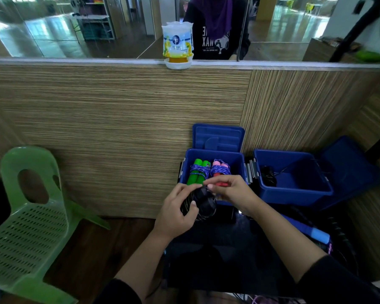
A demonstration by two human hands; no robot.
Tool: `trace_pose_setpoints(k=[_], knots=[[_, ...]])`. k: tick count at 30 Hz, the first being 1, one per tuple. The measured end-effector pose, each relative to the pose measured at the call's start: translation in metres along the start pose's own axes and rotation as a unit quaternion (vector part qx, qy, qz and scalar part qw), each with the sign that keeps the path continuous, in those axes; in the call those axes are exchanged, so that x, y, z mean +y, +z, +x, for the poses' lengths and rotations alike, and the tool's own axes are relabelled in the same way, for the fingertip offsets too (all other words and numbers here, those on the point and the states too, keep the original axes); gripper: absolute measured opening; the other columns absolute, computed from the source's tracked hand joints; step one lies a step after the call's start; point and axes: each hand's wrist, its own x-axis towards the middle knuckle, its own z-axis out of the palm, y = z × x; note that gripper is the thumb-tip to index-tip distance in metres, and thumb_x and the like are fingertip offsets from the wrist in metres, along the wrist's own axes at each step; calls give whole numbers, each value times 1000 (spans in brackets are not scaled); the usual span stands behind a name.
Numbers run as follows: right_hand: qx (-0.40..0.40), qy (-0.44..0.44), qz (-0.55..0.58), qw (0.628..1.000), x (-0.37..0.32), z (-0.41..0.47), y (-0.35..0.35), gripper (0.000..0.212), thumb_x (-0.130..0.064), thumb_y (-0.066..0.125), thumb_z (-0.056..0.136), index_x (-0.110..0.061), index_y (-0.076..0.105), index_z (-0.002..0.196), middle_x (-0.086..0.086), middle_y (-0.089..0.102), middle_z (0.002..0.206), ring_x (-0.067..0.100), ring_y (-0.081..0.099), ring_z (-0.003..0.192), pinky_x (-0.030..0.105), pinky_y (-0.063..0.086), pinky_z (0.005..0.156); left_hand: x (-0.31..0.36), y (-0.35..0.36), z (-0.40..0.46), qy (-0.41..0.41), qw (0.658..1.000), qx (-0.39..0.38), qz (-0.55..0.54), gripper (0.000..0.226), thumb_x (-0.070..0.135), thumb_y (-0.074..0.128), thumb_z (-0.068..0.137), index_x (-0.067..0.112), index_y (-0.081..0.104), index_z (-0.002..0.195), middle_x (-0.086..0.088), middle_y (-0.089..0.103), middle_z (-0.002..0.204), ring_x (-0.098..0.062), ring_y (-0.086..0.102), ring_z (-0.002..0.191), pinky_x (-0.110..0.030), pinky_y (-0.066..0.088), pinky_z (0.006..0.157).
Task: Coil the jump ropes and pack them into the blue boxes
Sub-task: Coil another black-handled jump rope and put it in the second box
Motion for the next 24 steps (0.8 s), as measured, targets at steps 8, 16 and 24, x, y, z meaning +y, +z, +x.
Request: trace_pose_setpoints(k=[8, 16, 24], knots=[[43, -20, -179, 983, 0, -11, 16, 30, -32, 60, 90, -15, 67, 114, 2, 71, 104, 10, 65, 98, 19, 49, 88, -8, 9, -4, -59, 997, 40, 35, 40, 25, 43, 82, 6, 59, 112, -1, 55, 104, 2, 50, 95, -6, 36, 86], [11, 21, -135, 991, 22, -19, 36, 46, -27, 61, 90, -23, 46, 133, -15, 53, 118, 1, 50, 110, 6, 37, 86, -15, 20, -3, -130, 990, 45, 35, 26, 30, 38, 79, 13, 51, 93, 0, 52, 91, -1, 46, 80, -13, 35, 70], [174, 12, -19, 985, 33, -13, 29, 39, -32, 60, 90, -23, 52, 127, -2, 58, 127, 10, 56, 113, 32, 46, 101, 9, 53, 33, -364, 920, 73, -123, 32, 31, 48, 99, 10, 46, 123, -11, 42, 128, -15, 42, 104, -20, 27, 88]])
